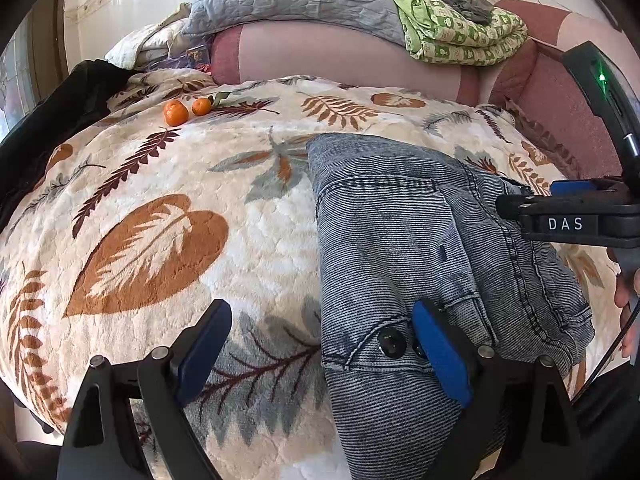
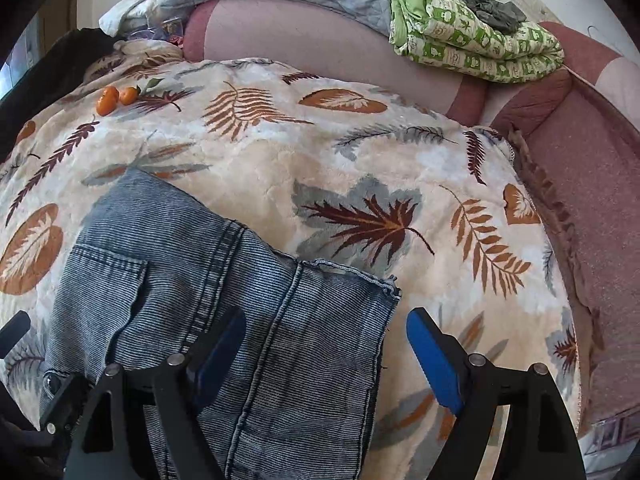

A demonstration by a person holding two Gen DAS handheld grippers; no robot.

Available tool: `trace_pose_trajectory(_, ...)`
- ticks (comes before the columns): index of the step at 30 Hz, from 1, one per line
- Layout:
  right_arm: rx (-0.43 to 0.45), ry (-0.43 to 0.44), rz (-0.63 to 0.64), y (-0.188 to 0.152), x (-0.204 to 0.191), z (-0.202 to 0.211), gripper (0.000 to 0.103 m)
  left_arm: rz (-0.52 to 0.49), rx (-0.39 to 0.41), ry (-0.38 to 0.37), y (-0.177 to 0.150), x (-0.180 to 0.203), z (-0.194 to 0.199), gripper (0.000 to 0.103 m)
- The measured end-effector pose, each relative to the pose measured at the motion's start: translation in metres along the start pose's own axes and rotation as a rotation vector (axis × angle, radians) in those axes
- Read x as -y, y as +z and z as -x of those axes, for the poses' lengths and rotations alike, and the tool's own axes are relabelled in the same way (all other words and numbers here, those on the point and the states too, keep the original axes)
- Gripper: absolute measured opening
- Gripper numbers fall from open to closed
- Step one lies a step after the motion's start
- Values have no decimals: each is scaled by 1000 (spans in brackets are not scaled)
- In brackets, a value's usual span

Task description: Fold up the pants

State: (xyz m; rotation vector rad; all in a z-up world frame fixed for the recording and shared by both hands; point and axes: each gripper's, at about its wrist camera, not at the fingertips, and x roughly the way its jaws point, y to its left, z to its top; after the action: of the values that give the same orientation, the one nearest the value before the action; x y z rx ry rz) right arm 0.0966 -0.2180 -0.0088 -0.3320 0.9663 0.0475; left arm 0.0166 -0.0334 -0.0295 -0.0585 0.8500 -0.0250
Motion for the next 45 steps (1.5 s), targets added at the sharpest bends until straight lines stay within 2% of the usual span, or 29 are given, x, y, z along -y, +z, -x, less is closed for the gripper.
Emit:
trace_pose_trajectory(12, -4, -45, 67, -9, -7, -10, 85, -5, 3, 5, -1, 2, -1, 93)
trace_pose_trajectory(45, 38, -29, 65, -16, -7, -14, 85, -9, 18, 16, -2, 6, -1, 93)
